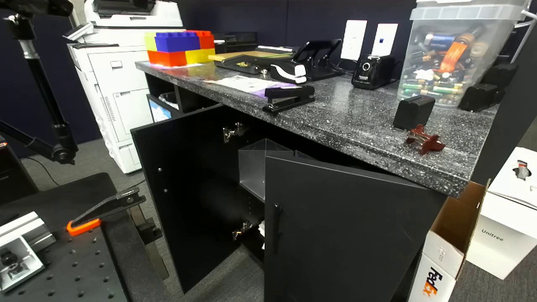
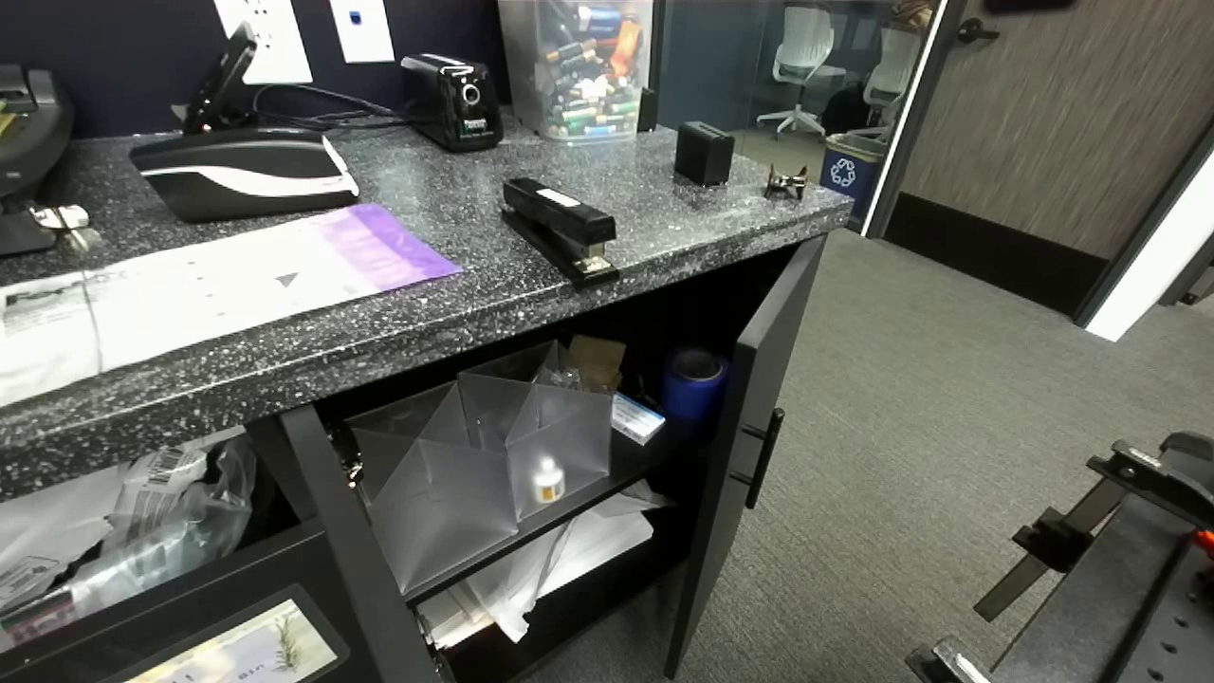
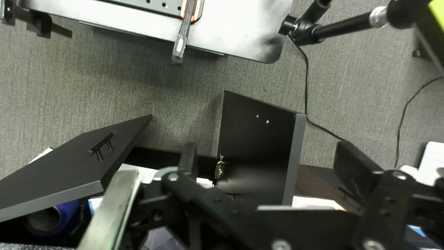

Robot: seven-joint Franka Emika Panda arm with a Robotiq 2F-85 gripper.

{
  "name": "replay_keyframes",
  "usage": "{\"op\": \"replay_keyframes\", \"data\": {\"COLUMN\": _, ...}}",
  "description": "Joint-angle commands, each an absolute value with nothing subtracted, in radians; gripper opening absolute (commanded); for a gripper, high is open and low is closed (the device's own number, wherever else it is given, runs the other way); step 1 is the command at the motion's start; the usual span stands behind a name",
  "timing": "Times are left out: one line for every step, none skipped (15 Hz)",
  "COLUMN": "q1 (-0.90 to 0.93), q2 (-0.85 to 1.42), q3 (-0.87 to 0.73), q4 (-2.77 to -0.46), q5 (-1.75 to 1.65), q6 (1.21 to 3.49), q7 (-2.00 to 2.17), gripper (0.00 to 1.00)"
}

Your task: Close the left cabinet door

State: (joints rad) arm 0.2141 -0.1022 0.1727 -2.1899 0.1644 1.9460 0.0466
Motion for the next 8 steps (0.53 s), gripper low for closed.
{"op": "replay_keyframes", "data": {"q1": 0.211, "q2": 0.084, "q3": 0.191, "q4": -2.062, "q5": 0.108, "q6": 1.993, "q7": 0.07, "gripper": 1.0}}
{"op": "replay_keyframes", "data": {"q1": 0.222, "q2": 0.128, "q3": 0.198, "q4": -2.038, "q5": 0.093, "q6": 2.011, "q7": 0.087, "gripper": 1.0}}
{"op": "replay_keyframes", "data": {"q1": 0.229, "q2": 0.167, "q3": 0.201, "q4": -2.013, "q5": 0.085, "q6": 2.021, "q7": 0.093, "gripper": 1.0}}
{"op": "replay_keyframes", "data": {"q1": 0.24, "q2": 0.201, "q3": 0.207, "q4": -1.99, "q5": 0.079, "q6": 2.038, "q7": 0.111, "gripper": 1.0}}
{"op": "replay_keyframes", "data": {"q1": 0.25, "q2": 0.233, "q3": 0.211, "q4": -1.966, "q5": 0.074, "q6": 2.054, "q7": 0.125, "gripper": 1.0}}
{"op": "replay_keyframes", "data": {"q1": 0.265, "q2": 0.263, "q3": 0.218, "q4": -1.943, "q5": 0.073, "q6": 2.071, "q7": 0.149, "gripper": 1.0}}
{"op": "replay_keyframes", "data": {"q1": 0.28, "q2": 0.293, "q3": 0.22, "q4": -1.918, "q5": 0.063, "q6": 2.087, "q7": 0.172, "gripper": 1.0}}
{"op": "replay_keyframes", "data": {"q1": 0.303, "q2": 0.325, "q3": 0.224, "q4": -1.893, "q5": 0.051, "q6": 2.101, "q7": 0.21, "gripper": 1.0}}
